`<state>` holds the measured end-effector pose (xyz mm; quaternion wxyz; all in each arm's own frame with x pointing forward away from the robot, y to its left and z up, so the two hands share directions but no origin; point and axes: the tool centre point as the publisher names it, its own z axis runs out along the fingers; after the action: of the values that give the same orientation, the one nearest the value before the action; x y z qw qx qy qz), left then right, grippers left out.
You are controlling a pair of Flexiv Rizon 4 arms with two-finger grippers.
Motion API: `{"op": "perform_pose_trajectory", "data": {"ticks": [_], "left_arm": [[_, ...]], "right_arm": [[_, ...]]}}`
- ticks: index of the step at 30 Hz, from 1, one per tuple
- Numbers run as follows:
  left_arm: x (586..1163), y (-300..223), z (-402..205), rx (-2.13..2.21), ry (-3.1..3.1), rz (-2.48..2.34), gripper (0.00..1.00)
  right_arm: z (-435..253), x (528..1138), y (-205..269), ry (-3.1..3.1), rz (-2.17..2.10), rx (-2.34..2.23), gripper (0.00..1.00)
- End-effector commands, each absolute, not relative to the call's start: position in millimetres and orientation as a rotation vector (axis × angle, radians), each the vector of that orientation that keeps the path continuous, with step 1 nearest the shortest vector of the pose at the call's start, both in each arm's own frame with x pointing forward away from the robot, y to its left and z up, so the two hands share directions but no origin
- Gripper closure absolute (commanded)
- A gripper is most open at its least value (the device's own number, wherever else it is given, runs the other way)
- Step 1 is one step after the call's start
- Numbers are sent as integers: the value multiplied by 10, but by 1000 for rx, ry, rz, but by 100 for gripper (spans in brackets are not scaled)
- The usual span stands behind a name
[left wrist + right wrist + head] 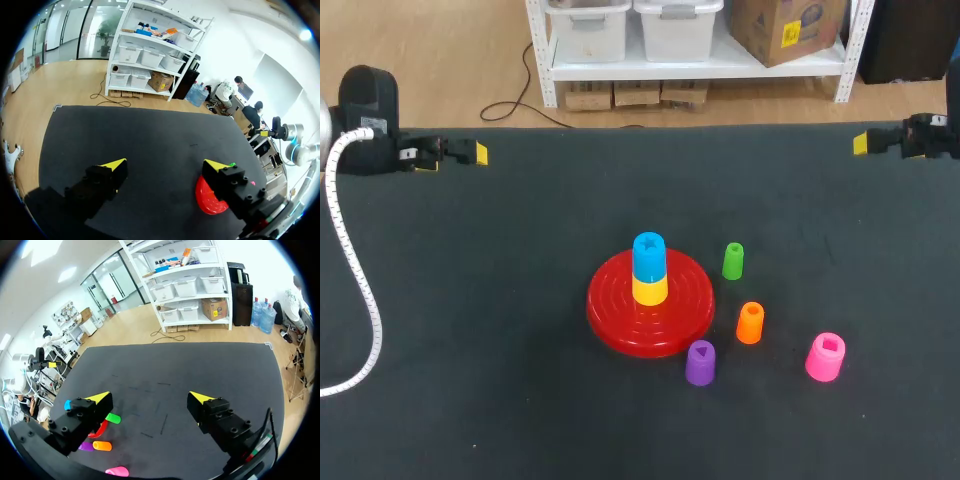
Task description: Pick up and stack the cylinders on the red base in this order: pink,purple,orange,green
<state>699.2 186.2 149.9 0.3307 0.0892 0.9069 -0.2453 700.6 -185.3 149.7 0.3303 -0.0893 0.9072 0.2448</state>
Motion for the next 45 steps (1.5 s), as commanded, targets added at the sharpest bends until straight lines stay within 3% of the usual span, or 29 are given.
{"op": "perform_pose_trajectory", "data": {"ticks": [1, 20, 28, 36, 45], "left_arm": [[6997, 1852, 1508, 231, 2378, -634, 0], [6997, 1852, 1508, 231, 2378, -634, 0], [7413, 1561, 1785, 822, 2256, -575, 0], [7273, 1281, 1746, 1343, 2092, -523, 0], [6992, 1074, 1756, 1610, 1864, -618, 0]], "right_arm": [[1498, 7005, -1853, 2372, 640, -233, 0], [1498, 7005, -1853, 2372, 640, -233, 0], [1498, 7005, -1853, 2372, 640, -233, 0], [1498, 7005, -1853, 2372, 640, -233, 0], [1498, 7005, -1853, 2372, 640, -233, 0]]}}
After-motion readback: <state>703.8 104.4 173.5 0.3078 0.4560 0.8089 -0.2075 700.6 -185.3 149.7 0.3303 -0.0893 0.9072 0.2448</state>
